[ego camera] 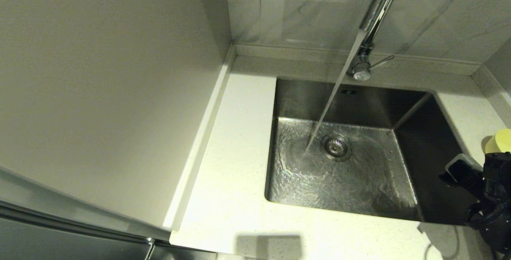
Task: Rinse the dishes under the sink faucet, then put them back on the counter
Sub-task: Place the chopsticks on the bowl
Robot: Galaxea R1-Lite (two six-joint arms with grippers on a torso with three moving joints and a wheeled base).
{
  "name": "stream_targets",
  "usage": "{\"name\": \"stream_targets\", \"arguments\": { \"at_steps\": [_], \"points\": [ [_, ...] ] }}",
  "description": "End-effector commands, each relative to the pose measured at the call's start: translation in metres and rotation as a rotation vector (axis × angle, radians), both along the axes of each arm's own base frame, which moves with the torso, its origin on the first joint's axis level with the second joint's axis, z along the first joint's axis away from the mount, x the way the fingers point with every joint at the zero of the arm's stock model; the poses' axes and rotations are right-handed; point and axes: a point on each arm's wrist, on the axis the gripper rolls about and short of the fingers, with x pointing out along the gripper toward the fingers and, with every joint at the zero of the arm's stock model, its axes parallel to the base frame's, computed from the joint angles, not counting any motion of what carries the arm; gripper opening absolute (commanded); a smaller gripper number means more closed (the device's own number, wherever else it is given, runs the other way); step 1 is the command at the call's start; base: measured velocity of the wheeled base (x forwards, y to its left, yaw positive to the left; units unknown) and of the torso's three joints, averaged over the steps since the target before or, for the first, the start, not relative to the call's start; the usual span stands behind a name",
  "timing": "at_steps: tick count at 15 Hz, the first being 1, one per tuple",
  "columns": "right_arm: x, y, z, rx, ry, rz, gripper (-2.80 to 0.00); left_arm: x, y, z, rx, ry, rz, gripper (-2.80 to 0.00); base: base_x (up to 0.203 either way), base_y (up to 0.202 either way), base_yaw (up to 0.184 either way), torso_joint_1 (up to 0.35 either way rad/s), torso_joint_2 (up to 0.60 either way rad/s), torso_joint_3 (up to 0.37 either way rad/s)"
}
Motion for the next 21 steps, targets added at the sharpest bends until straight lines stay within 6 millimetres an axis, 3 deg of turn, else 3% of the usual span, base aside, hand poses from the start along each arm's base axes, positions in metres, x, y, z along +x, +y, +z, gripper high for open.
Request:
{"name": "stream_targets", "arguments": {
  "at_steps": [1,5,13,18,21],
  "points": [
    [0.0,0.0,0.001,-0.004,-0.005,-0.005,0.0,0.0,0.0,0.0,-0.001,-0.002,0.001,-2.8,0.0,0.0,0.0,0.0,0.0,0.0],
    [0.004,0.0,0.009,0.003,-0.044,0.0,0.0,0.0,0.0,0.0,-0.001,-0.002,0.001,-2.8,0.0,0.0,0.0,0.0,0.0,0.0],
    [0.012,0.01,0.029,0.122,-0.175,0.201,0.0,0.0,0.0,0.0,-0.001,-0.002,0.001,-2.8,0.0,0.0,0.0,0.0,0.0,0.0],
    [0.043,0.01,0.086,0.189,-0.366,0.226,0.0,0.0,0.0,0.0,-0.001,-0.002,0.001,-2.8,0.0,0.0,0.0,0.0,0.0,0.0],
    [0.049,-0.008,0.128,0.264,-0.251,0.194,0.0,0.0,0.0,0.0,-0.001,-0.002,0.001,-2.8,0.0,0.0,0.0,0.0,0.0,0.0]
  ]
}}
